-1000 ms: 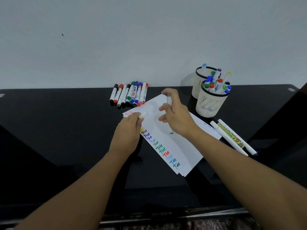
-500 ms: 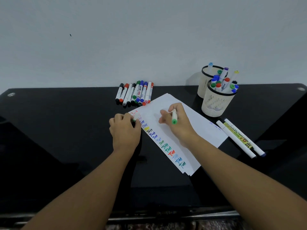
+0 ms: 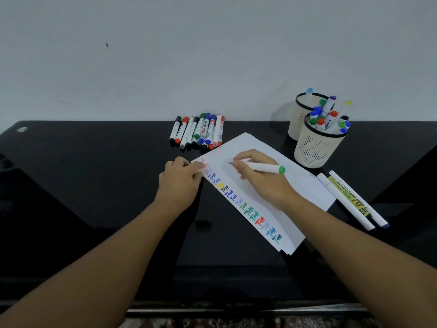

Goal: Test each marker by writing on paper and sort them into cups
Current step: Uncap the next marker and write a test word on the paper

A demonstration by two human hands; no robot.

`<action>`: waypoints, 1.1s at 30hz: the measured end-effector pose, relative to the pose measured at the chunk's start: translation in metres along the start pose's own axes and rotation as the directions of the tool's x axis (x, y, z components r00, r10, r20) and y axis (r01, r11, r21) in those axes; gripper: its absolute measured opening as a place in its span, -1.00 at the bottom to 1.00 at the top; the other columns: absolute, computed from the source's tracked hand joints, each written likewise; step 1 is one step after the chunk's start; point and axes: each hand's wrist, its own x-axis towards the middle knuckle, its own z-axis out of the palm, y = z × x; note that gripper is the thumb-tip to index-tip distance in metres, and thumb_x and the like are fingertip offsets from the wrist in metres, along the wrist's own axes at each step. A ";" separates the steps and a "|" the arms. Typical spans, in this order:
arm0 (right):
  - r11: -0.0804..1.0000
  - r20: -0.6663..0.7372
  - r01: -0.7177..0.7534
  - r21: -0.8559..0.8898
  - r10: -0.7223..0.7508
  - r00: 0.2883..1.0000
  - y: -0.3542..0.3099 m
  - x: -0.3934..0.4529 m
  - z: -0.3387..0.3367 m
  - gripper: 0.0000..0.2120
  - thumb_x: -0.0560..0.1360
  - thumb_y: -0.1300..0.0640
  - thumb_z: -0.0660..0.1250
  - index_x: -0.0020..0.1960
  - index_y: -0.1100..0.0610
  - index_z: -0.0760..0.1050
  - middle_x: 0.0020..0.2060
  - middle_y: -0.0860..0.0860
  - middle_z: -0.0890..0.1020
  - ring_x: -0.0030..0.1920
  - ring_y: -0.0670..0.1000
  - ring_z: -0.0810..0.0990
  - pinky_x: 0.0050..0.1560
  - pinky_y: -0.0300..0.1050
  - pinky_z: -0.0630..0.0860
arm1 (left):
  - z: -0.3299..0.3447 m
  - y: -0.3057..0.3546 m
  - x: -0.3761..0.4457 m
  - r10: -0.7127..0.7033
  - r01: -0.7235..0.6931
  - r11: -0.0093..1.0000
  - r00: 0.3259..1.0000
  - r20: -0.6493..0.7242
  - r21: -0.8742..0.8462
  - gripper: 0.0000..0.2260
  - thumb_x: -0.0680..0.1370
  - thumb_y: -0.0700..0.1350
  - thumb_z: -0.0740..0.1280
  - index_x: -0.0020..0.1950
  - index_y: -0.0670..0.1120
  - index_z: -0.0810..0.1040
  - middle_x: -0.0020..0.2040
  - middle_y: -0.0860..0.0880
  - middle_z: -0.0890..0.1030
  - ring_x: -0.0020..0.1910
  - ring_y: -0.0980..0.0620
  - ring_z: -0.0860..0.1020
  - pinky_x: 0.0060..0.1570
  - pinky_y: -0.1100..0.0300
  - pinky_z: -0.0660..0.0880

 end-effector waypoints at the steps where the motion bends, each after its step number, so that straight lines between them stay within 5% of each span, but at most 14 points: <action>1: 1.000 0.003 0.024 -0.007 -0.024 1.000 -0.002 0.004 0.002 -0.90 0.58 0.01 0.46 0.09 -0.05 0.67 -0.05 -0.20 0.70 -0.05 -0.13 0.67 -0.11 -0.28 0.58 | 0.000 -0.006 0.001 0.022 -0.022 0.999 1.000 -0.015 -0.026 -0.76 0.67 0.03 0.25 0.33 0.11 0.55 0.18 0.01 0.45 0.14 -0.01 0.35 0.19 -0.04 0.38; 11: 0.994 -0.012 -0.078 0.079 0.080 0.997 0.013 0.000 0.017 -0.91 0.62 0.00 0.39 0.03 0.01 0.60 -0.22 -0.08 0.67 -0.19 -0.08 0.64 -0.05 -0.14 0.59 | 0.011 -0.016 0.001 0.027 -0.032 0.999 0.992 -0.121 -0.039 -0.67 0.63 0.09 0.29 0.39 0.14 0.55 0.15 0.02 0.40 0.09 0.06 0.30 0.14 0.08 0.30; 20: 0.999 0.089 0.024 -0.041 -0.020 0.996 -0.004 0.056 0.028 -0.86 0.57 -0.01 0.46 0.04 0.04 0.60 -0.13 -0.04 0.67 -0.07 -0.02 0.64 -0.05 -0.09 0.58 | 0.014 -0.015 0.003 0.000 -0.016 0.994 0.990 -0.143 -0.112 -0.69 0.57 0.18 0.36 0.27 0.15 0.63 0.11 0.07 0.38 0.11 0.08 0.33 0.19 0.11 0.26; 25: 0.998 0.127 -0.065 -0.008 0.065 0.990 0.010 0.070 0.042 -0.87 0.65 -0.03 0.35 0.05 0.02 0.55 -0.17 -0.09 0.63 -0.16 -0.21 0.56 -0.06 -0.29 0.44 | 0.015 -0.016 0.005 -0.042 0.015 0.985 0.988 -0.150 -0.173 -0.67 0.54 0.19 0.40 0.26 0.14 0.64 0.11 0.10 0.38 0.13 0.11 0.34 0.21 0.15 0.22; 33: 0.999 0.140 -0.053 0.004 0.052 0.989 0.014 0.059 0.045 -0.92 0.64 0.02 0.37 0.06 0.02 0.57 -0.11 -0.07 0.66 -0.02 -0.12 0.62 0.16 -0.11 0.54 | 0.016 -0.020 0.006 -0.046 0.005 0.970 0.985 -0.165 -0.245 -0.67 0.47 0.20 0.47 0.16 0.08 0.69 0.08 0.08 0.44 0.15 0.07 0.39 0.27 -0.06 0.41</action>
